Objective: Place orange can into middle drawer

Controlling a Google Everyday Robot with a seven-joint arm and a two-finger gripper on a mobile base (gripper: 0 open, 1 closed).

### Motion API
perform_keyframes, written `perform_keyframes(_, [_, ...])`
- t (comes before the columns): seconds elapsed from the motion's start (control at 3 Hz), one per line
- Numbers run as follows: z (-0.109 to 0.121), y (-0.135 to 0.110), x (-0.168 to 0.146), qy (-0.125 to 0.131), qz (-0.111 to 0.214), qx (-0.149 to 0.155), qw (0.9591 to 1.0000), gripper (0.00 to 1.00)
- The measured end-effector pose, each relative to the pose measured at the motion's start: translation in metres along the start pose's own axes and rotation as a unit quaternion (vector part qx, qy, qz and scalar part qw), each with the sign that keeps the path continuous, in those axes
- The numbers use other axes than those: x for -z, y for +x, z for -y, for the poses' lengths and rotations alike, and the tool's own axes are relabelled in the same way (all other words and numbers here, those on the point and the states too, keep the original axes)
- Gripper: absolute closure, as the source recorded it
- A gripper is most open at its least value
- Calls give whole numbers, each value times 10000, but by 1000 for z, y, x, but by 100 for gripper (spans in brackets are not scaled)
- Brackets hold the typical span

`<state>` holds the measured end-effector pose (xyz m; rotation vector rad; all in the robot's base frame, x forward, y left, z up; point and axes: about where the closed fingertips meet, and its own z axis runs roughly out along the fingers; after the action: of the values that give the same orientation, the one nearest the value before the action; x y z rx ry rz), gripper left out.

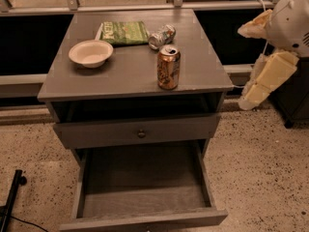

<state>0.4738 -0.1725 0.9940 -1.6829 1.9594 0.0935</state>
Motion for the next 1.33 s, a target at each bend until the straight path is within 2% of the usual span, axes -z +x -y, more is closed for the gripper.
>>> perform_keyframes(0.33, [16, -2, -13, 74, 82, 4, 9999, 0])
perform_keyframes(0.67, [49, -1, -36, 228, 337, -17, 9992, 0])
perform_keyframes(1.0, [87, -15, -49, 531, 837, -38, 9951, 0])
perform_keyframes(1.33, [114, -24, -77, 627, 1291, -182, 9895, 0])
